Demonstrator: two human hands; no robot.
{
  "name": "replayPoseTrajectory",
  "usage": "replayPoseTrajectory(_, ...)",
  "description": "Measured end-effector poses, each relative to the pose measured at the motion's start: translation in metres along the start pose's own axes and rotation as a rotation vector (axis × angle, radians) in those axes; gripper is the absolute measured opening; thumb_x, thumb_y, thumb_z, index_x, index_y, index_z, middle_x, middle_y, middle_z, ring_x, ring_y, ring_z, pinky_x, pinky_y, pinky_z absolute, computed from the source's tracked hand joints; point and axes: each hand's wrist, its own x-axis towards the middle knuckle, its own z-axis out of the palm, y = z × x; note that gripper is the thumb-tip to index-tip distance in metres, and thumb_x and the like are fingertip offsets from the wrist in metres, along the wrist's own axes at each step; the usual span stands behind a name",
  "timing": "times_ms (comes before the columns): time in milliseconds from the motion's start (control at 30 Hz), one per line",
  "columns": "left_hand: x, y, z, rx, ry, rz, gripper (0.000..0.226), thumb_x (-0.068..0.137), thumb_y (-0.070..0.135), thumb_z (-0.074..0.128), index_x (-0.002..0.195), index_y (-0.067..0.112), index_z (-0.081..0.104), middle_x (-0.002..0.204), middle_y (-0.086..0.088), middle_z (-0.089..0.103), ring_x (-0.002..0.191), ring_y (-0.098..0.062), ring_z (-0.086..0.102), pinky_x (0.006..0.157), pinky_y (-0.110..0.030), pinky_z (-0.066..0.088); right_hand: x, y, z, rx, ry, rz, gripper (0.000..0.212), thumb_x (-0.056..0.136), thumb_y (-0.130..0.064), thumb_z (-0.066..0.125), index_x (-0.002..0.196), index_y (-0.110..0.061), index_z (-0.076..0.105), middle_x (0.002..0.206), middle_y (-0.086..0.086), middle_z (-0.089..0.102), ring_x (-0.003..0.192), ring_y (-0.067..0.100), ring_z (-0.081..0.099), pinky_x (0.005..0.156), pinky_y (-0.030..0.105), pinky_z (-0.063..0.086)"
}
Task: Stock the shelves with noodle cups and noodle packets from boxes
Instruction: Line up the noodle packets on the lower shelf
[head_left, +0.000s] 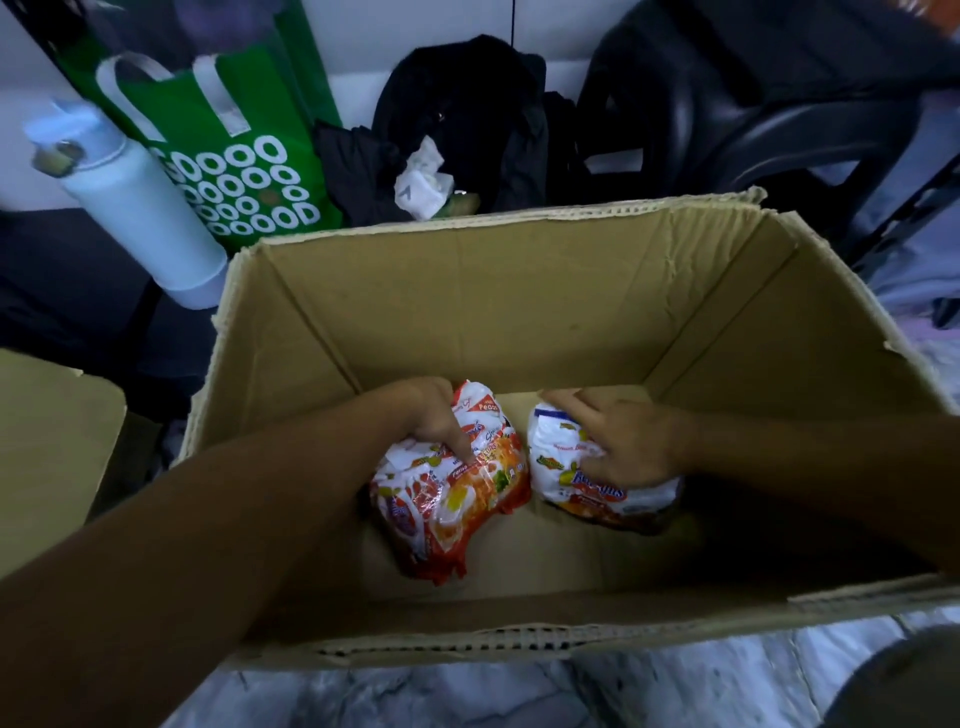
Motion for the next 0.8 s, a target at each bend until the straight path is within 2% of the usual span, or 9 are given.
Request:
replayPoseTrajectory(67, -0.001, 0.002, -0.001, 0.071, 0.122, 0.064, 0.061, 0.069, 0.042, 0.092, 0.118, 0.012, 0.07, 0.112, -0.003, 0.073, 0.097, -0.022, 0.07, 0.083, -0.032, 0.058, -0.005, -0.004, 0.009, -0.052, 0.066, -0.036, 0.085, 0.093, -0.049, 0.047, 0.159, -0.039, -0.006, 0.151, 0.007, 0.037, 0.116, 0.038, 0.059, 0.096, 0.042, 0.049)
replayPoseTrajectory(133, -0.001, 0.003, 0.0, 0.137, 0.292, 0.143, 0.057, 0.073, 0.041, 0.089, 0.115, 0.011, 0.064, 0.115, -0.006, 0.07, 0.102, -0.025, 0.065, 0.078, -0.029, 0.05, -0.009, -0.009, 0.014, -0.07, 0.094, -0.019, 0.083, 0.089, -0.058, 0.042, 0.154, -0.047, -0.008, 0.148, 0.006, 0.039, 0.116, 0.037, 0.059, 0.094, 0.041, 0.049)
replayPoseTrajectory(267, 0.004, 0.005, 0.01, 0.29, 0.528, 0.296, 0.064, 0.078, 0.05, 0.078, 0.121, 0.017, 0.044, 0.123, -0.013, 0.055, 0.116, -0.038, 0.054, 0.094, -0.038, 0.043, -0.01, -0.013, 0.016, -0.051, 0.101, 0.058, 0.113, 0.065, -0.077, 0.068, 0.151, -0.054, -0.002, 0.142, -0.001, 0.043, 0.115, 0.03, 0.058, 0.09, 0.037, 0.052)
replayPoseTrajectory(367, 0.006, 0.009, 0.027, 0.212, 0.41, 0.213, 0.081, 0.064, 0.056, 0.081, 0.119, 0.03, 0.028, 0.127, -0.007, 0.037, 0.115, -0.04, 0.05, 0.096, -0.052, 0.049, -0.004, -0.014, 0.015, -0.044, 0.063, 0.09, 0.129, 0.05, -0.074, 0.078, 0.149, -0.058, -0.002, 0.139, -0.002, 0.043, 0.112, 0.028, 0.059, 0.085, 0.037, 0.054)
replayPoseTrajectory(467, 0.012, 0.01, 0.05, 0.15, 0.352, 0.23, 0.108, 0.049, 0.055, 0.09, 0.128, 0.033, 0.019, 0.139, -0.003, 0.03, 0.11, -0.04, 0.06, 0.087, -0.053, 0.055, 0.003, -0.013, 0.018, -0.07, 0.096, 0.087, 0.12, 0.055, -0.067, 0.08, 0.149, -0.056, 0.006, 0.132, -0.005, 0.05, 0.106, 0.026, 0.063, 0.076, 0.033, 0.05)
replayPoseTrajectory(533, 0.016, 0.009, 0.061, 0.189, 0.346, 0.221, 0.128, 0.052, 0.053, 0.09, 0.144, 0.038, 0.002, 0.153, 0.0, 0.02, 0.113, -0.04, 0.06, 0.088, -0.052, 0.055, 0.007, -0.013, 0.021, -0.105, 0.135, 0.076, 0.11, 0.063, -0.066, 0.078, 0.151, -0.05, 0.014, 0.128, -0.005, 0.053, 0.105, 0.026, 0.064, 0.071, 0.031, 0.042)
replayPoseTrajectory(600, 0.017, 0.011, 0.069, 0.237, 0.356, 0.2, 0.142, 0.06, 0.049, 0.09, 0.148, 0.045, -0.021, 0.159, 0.0, 0.014, 0.116, -0.04, 0.058, 0.089, -0.052, 0.055, 0.01, -0.013, 0.023, -0.095, 0.157, 0.08, 0.104, 0.065, -0.068, 0.078, 0.149, -0.049, 0.02, 0.125, -0.005, 0.054, 0.104, 0.027, 0.065, 0.07, 0.031, 0.042)
replayPoseTrajectory(667, 0.017, 0.015, 0.074, 0.268, 0.386, 0.199, 0.139, 0.071, 0.05, 0.084, 0.145, 0.05, -0.033, 0.156, -0.006, 0.021, 0.115, -0.042, 0.058, 0.089, -0.051, 0.053, 0.011, -0.013, 0.023, -0.063, 0.159, 0.09, 0.1, 0.062, -0.067, 0.079, 0.144, -0.049, 0.024, 0.121, -0.006, 0.055, 0.102, 0.027, 0.066, 0.073, 0.034, 0.05)
replayPoseTrajectory(800, 0.018, 0.018, 0.071, 0.275, 0.404, 0.188, 0.118, 0.082, 0.051, 0.074, 0.155, 0.046, -0.019, 0.148, -0.012, 0.034, 0.118, -0.042, 0.057, 0.092, -0.05, 0.052, 0.012, -0.013, 0.021, -0.09, 0.14, 0.097, 0.102, 0.056, -0.059, 0.08, 0.142, -0.044, 0.028, 0.122, -0.004, 0.056, 0.101, 0.029, 0.065, 0.079, 0.039, 0.055)
